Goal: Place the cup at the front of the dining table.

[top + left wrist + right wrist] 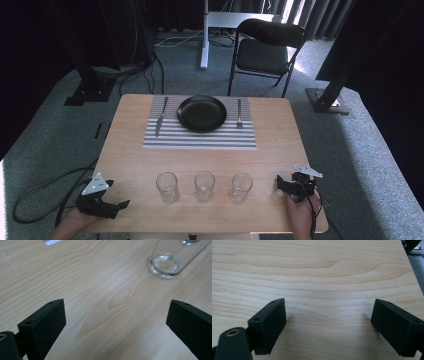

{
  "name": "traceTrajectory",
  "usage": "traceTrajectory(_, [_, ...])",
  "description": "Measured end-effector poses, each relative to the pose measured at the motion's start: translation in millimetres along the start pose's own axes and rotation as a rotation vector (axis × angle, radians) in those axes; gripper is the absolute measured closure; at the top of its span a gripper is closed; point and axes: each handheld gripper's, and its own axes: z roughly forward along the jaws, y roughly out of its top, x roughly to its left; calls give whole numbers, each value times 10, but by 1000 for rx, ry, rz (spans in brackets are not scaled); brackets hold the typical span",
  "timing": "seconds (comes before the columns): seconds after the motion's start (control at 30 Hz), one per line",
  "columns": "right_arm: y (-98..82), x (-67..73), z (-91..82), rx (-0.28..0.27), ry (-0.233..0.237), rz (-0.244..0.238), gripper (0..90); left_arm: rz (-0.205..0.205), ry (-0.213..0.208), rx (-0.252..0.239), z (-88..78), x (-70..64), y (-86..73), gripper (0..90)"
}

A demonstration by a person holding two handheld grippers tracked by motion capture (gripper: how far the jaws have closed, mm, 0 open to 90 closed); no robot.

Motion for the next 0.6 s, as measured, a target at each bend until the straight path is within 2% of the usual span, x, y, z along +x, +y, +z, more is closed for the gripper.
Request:
traceTrajectory(0.17, [0, 0, 1, -1, 0, 0, 123, 15, -18, -9, -16, -43, 81, 31])
traceTrajectory(0.2, [0, 0, 1, -1, 0, 0, 122, 33, -35, -16, -35, -81, 141, 31])
traceTrajectory(0.33, [-1, -1, 2, -2, 0, -1, 123, 41, -41, -23, -48, -110, 183, 31])
traceTrajectory(0.4, [-1, -1, 1, -2, 0, -1, 123, 61, -54, -30, -66, -155, 255, 31])
traceTrajectory(0.6, [-1, -1, 1, -2, 0, -1, 123, 83, -73, -51, -85, -212, 366, 31])
